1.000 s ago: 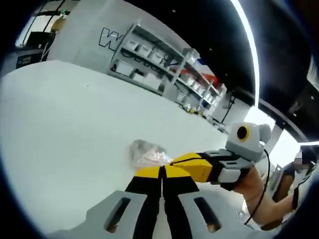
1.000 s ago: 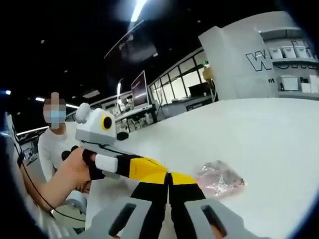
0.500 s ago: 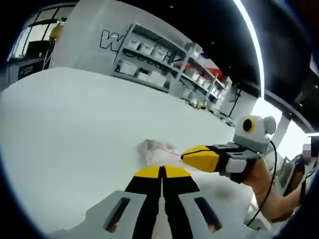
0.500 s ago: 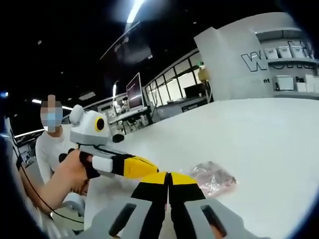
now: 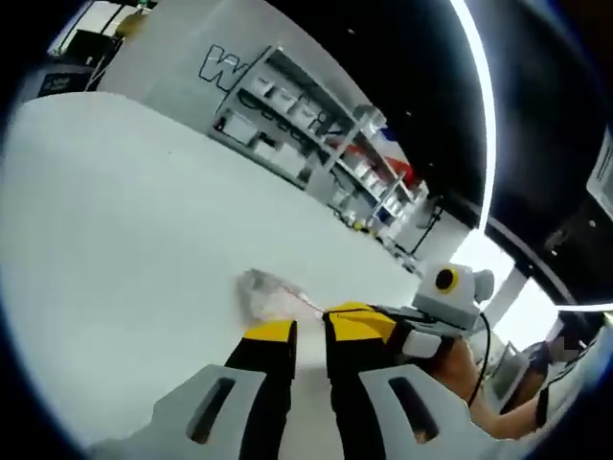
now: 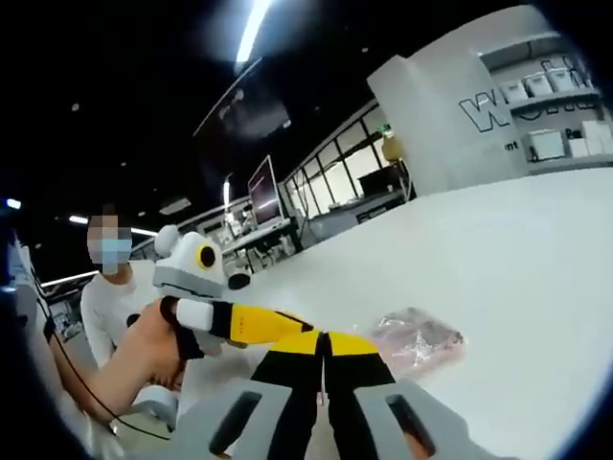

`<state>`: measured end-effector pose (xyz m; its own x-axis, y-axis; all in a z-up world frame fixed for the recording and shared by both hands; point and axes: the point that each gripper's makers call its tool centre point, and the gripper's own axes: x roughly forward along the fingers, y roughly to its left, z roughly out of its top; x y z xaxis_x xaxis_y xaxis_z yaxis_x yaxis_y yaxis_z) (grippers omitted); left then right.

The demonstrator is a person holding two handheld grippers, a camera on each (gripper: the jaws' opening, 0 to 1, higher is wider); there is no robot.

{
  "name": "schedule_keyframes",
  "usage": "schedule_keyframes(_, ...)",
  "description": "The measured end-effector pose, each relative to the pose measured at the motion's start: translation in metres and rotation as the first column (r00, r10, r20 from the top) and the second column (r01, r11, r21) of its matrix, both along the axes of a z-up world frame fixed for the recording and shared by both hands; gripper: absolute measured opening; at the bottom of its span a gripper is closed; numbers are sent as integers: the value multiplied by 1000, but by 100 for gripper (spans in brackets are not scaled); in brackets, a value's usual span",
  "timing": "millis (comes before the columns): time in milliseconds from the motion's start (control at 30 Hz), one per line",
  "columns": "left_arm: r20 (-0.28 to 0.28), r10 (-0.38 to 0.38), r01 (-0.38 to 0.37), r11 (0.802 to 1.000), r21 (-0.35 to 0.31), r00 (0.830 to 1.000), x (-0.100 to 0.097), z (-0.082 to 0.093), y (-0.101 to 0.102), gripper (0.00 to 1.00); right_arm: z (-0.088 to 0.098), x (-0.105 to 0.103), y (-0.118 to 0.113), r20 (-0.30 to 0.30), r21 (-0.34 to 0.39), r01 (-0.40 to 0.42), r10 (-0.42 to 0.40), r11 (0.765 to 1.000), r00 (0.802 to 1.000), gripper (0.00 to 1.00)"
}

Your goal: Open the resealable bag by pulling the two sides of the seal apart until the entire bag opening is separated and visibly accessible.

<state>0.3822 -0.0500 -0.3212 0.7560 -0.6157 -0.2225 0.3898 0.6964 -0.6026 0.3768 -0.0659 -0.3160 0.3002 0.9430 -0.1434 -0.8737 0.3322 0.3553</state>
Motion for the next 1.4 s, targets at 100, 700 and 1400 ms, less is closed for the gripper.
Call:
schedule_keyframes(100, -2, 0, 0, 1000, -7, 1000, -1, 1, -1, 13, 2, 0, 0, 5, 2, -1, 1, 1000, 1000, 0)
schedule_keyframes(700, -26, -23, 18, 985, -170, 999, 2, 11, -7, 8, 14, -6, 3, -54, 112, -45, 51, 993, 997, 0)
schedule_keyframes(1400, 27, -67, 70, 991, -111, 997, -6, 10, -10, 0, 14, -12, 0, 53, 45, -79, 77, 996, 996, 0)
